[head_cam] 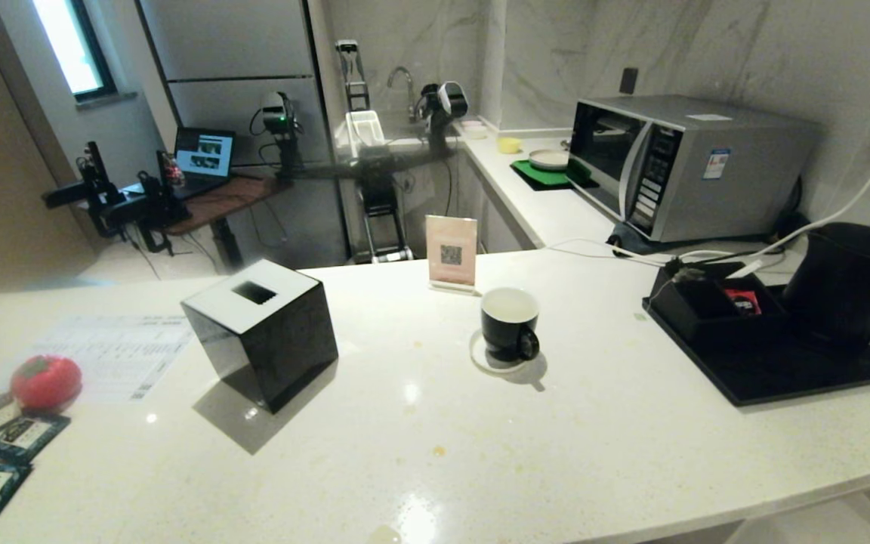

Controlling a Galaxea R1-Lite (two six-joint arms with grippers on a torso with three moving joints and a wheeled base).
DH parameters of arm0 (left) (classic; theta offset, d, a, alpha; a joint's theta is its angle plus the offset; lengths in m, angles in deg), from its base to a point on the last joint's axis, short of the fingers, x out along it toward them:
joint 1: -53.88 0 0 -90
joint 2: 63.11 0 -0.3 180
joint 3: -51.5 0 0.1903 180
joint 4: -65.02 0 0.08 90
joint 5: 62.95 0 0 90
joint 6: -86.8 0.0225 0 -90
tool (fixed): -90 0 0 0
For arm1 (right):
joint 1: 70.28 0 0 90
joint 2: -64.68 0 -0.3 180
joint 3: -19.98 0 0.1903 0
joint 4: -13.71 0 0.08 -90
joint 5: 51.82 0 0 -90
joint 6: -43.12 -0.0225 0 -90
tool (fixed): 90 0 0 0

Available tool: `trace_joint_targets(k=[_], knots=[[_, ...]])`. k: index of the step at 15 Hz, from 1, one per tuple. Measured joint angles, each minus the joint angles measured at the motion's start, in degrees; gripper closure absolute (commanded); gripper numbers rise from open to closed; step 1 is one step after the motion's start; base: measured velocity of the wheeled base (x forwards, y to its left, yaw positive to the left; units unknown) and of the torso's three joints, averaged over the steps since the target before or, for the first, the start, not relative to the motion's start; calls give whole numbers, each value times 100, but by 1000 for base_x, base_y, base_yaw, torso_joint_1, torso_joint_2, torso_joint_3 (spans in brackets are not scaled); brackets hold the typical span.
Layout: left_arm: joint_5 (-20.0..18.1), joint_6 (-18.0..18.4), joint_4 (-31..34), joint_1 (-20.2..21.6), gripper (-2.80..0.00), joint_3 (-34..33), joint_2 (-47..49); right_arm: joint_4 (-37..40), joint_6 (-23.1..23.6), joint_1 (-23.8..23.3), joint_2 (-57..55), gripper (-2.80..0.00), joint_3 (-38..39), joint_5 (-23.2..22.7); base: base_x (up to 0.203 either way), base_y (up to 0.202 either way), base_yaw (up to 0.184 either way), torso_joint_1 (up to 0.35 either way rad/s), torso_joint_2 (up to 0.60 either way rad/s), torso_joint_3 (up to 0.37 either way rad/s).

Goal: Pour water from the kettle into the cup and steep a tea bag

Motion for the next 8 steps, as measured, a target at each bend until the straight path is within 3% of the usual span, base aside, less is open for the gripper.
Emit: trace_joint_targets(k=[5, 8], knots=[[2, 2, -2, 0, 0, 0, 0, 1415, -211, 272, 1701, 0, 0, -182, 0, 0, 0, 0, 0, 0], [0, 0, -2, 0, 0, 0, 0, 1453, -765, 294, 1946, 0, 0, -151, 0, 0, 0, 0, 0, 0]])
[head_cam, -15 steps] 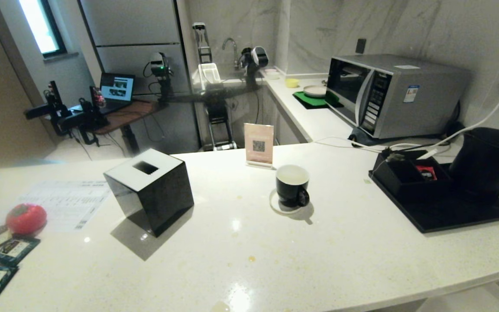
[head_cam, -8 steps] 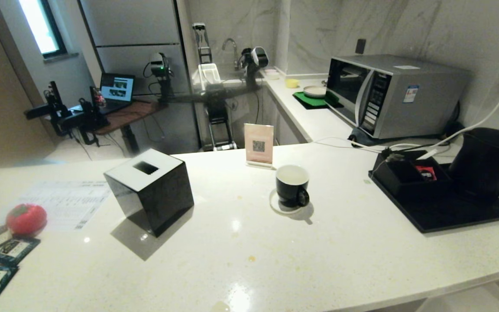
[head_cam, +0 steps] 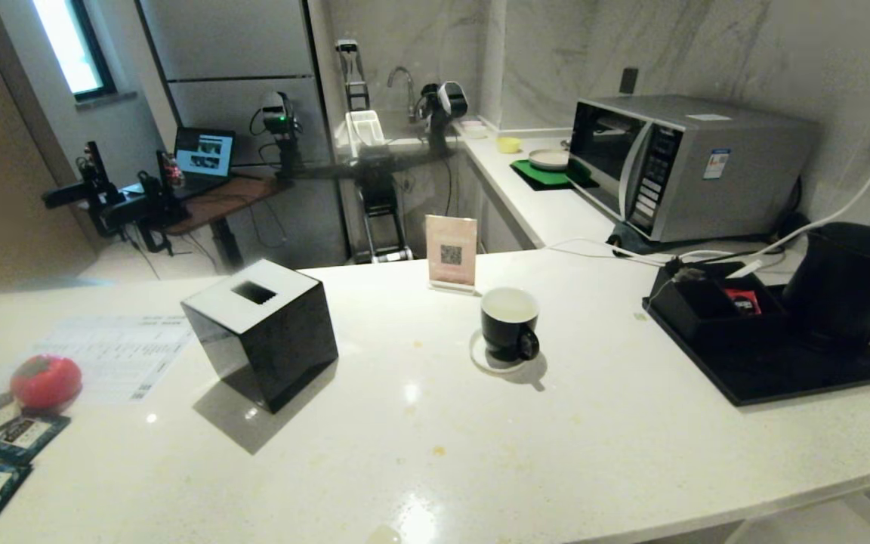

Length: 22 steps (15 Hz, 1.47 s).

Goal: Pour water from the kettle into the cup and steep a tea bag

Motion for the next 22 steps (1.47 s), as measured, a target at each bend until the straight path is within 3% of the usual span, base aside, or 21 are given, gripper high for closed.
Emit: trace_joint_targets(k=[2, 22], knots=[[0, 2, 0, 0, 0, 0, 0, -9, -166, 5, 55, 0, 0, 67, 0, 0, 0, 0, 0, 0], [0, 0, 0, 0, 0, 0, 0, -13, -171, 2, 81, 0, 0, 72, 0, 0, 0, 0, 0, 0]])
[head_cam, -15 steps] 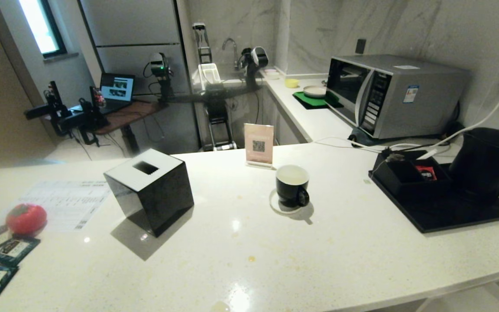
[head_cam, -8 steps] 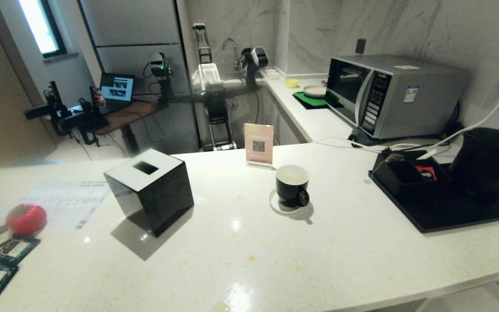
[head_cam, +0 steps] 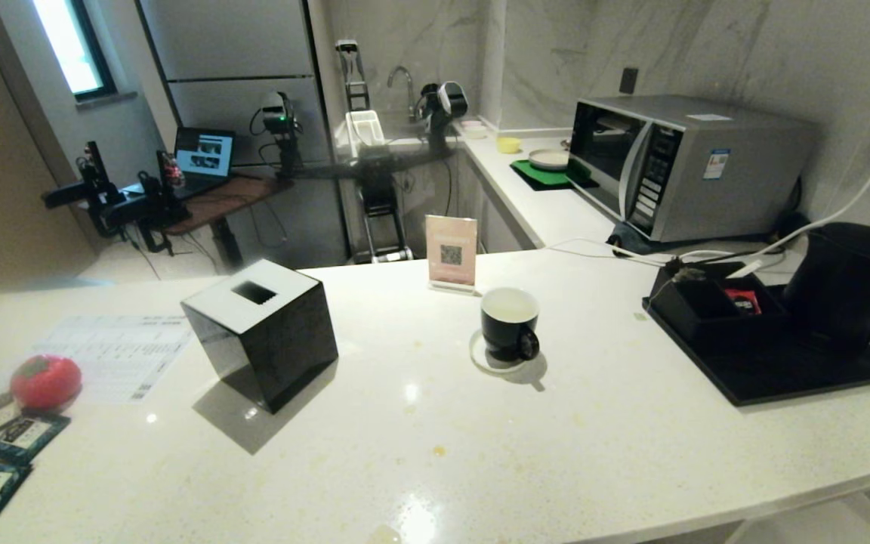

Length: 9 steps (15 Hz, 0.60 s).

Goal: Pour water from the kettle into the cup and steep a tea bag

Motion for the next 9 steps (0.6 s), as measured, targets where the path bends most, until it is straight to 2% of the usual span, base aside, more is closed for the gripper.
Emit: trace_joint_targets(k=[9], knots=[[0, -1, 0, 0, 0, 0, 0, 0, 0, 0, -5, 0, 0, 1, 0, 0, 0, 0, 0, 0]])
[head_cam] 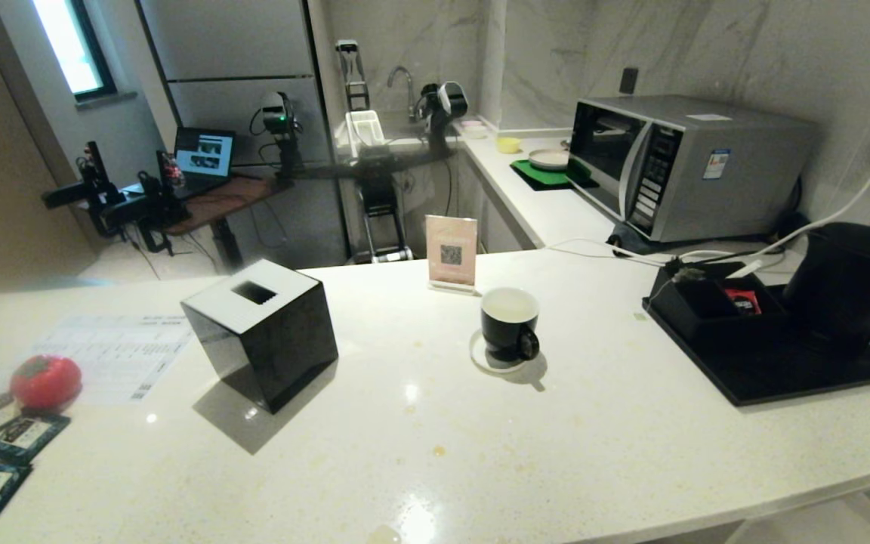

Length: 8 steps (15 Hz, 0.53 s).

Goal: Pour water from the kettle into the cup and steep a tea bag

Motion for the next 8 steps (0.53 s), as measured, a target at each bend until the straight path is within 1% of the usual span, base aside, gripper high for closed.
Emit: trace_joint_targets(k=[5, 8], knots=[[-6, 11, 0, 0, 0, 0, 0, 0, 0, 0, -1, 0, 0, -2, 0, 0, 0, 0, 0, 0], [-48, 96, 0, 0, 0, 0, 0, 13, 328, 0, -1, 0, 0, -32, 0, 0, 0, 0, 0, 0]])
